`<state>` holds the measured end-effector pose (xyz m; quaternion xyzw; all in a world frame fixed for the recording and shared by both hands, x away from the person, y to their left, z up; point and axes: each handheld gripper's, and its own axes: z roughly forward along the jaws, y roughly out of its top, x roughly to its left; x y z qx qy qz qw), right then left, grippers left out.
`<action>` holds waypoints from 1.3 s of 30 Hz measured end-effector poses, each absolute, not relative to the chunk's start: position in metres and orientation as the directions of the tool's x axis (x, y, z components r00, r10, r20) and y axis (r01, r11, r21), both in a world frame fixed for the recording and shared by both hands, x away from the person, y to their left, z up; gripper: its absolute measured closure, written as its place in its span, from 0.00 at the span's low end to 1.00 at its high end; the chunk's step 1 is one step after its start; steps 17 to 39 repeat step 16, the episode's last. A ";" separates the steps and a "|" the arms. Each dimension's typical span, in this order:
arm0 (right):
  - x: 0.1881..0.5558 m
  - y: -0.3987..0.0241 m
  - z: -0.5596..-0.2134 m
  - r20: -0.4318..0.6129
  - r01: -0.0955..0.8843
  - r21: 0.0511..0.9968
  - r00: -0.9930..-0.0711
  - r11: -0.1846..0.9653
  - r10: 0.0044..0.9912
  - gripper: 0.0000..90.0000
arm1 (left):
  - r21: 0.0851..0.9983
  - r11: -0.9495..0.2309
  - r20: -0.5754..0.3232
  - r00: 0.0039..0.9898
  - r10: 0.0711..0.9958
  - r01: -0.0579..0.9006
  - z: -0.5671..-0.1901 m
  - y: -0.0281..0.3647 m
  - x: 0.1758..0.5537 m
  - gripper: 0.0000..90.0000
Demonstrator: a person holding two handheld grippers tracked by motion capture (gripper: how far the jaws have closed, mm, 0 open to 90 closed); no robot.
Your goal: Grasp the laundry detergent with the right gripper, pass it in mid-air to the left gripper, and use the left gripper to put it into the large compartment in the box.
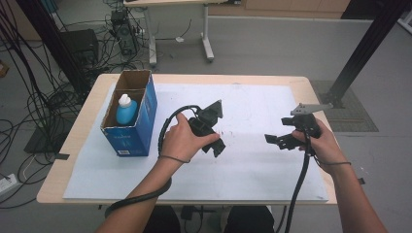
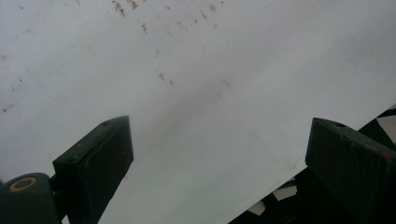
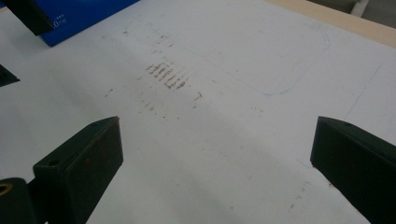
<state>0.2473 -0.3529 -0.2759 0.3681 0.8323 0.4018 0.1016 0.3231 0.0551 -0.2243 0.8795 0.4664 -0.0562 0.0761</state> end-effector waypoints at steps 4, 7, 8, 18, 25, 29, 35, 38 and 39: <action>0.248 -0.351 -0.276 0.128 0.534 0.740 -0.708 0.409 0.694 0.03 | 0.077 -0.551 -0.176 0.556 0.813 0.831 -0.228 0.055 0.323 0.09; 0.248 -0.350 -0.277 0.125 0.533 0.740 -0.708 0.410 0.695 0.03 | 0.079 -0.552 -0.182 0.557 0.810 0.830 -0.229 0.056 0.324 0.09; 0.248 -0.350 -0.277 0.125 0.533 0.740 -0.708 0.410 0.695 0.03 | 0.079 -0.552 -0.182 0.557 0.810 0.830 -0.229 0.056 0.324 0.09; 0.246 -0.349 -0.274 0.118 0.528 0.743 -0.708 0.411 0.697 0.03 | 0.087 -0.551 -0.186 0.556 0.810 0.830 -0.229 0.057 0.322 0.09; 0.246 -0.349 -0.274 0.118 0.528 0.743 -0.708 0.411 0.697 0.03 | 0.087 -0.551 -0.186 0.556 0.810 0.830 -0.229 0.057 0.322 0.09; 0.246 -0.349 -0.274 0.118 0.528 0.743 -0.708 0.411 0.697 0.03 | 0.087 -0.551 -0.186 0.556 0.810 0.830 -0.229 0.057 0.322 0.09; 0.246 -0.349 -0.274 0.118 0.528 0.743 -0.708 0.411 0.697 0.03 | 0.087 -0.551 -0.186 0.556 0.810 0.830 -0.229 0.057 0.322 0.09; 0.246 -0.349 -0.274 0.118 0.528 0.743 -0.708 0.411 0.697 0.03 | 0.087 -0.551 -0.186 0.556 0.810 0.830 -0.229 0.057 0.322 0.09; 0.246 -0.349 -0.274 0.118 0.528 0.743 -0.708 0.411 0.697 0.03 | 0.087 -0.551 -0.186 0.556 0.810 0.830 -0.229 0.057 0.322 0.09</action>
